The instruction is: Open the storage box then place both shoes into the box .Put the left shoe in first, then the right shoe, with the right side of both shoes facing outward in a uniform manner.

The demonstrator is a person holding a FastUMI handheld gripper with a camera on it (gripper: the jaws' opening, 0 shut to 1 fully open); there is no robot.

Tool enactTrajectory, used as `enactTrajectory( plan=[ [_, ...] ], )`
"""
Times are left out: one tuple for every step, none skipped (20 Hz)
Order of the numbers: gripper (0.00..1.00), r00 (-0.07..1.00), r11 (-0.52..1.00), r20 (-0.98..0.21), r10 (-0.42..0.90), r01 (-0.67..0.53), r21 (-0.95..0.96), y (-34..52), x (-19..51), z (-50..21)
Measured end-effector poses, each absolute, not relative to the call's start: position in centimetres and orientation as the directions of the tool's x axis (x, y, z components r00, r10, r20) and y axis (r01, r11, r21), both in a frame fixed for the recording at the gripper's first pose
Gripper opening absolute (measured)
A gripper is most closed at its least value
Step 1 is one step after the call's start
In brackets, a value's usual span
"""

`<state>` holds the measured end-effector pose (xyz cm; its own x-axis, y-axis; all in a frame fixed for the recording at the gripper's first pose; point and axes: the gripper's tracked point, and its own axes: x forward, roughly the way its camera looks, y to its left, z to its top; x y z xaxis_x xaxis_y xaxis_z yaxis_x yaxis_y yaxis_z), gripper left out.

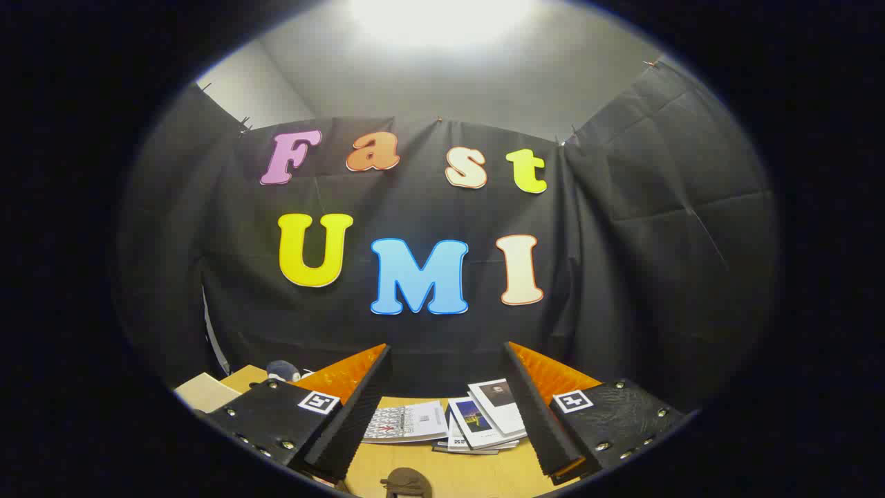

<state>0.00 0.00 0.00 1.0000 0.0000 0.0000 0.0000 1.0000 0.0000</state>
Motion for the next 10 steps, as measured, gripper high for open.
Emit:
enactTrajectory(
  plan=[
    [0.97,1.0,1.0,-0.009,0.011,-0.011,0.0,0.7,0.1,0.1],
    [0.97,0.999,0.999,-0.015,0.033,-0.033,0.0,1.4,0.0,-0.2],
    [0.97,0.999,0.999,-0.008,0.047,-0.047,0.007,1.9,0.0,0.2],
    [0.97,0.998,0.998,-0.001,0.055,-0.055,0.019,2.2,0.3,0.6],
    [0.97,0.998,0.997,-0.003,0.065,-0.065,0.03,2.3,0.5,0.6],
    [0.97,0.997,0.996,-0.01,0.077,-0.076,0.041,2.6,0.7,0.4],
    [0.97,0.996,0.995,-0.015,0.084,-0.083,0.048,2.7,0.9,0.4],
    [0.97,0.996,0.995,-0.016,0.088,-0.087,0.054,2.7,1.1,0.6],
    [0.97,0.996,0.994,-0.007,0.088,-0.088,0.057,2.7,1.3,0.9],
    [0.97,0.997,0.995,0.003,0.08,-0.08,0.057,2.5,1.5,1.2]
  ],
)
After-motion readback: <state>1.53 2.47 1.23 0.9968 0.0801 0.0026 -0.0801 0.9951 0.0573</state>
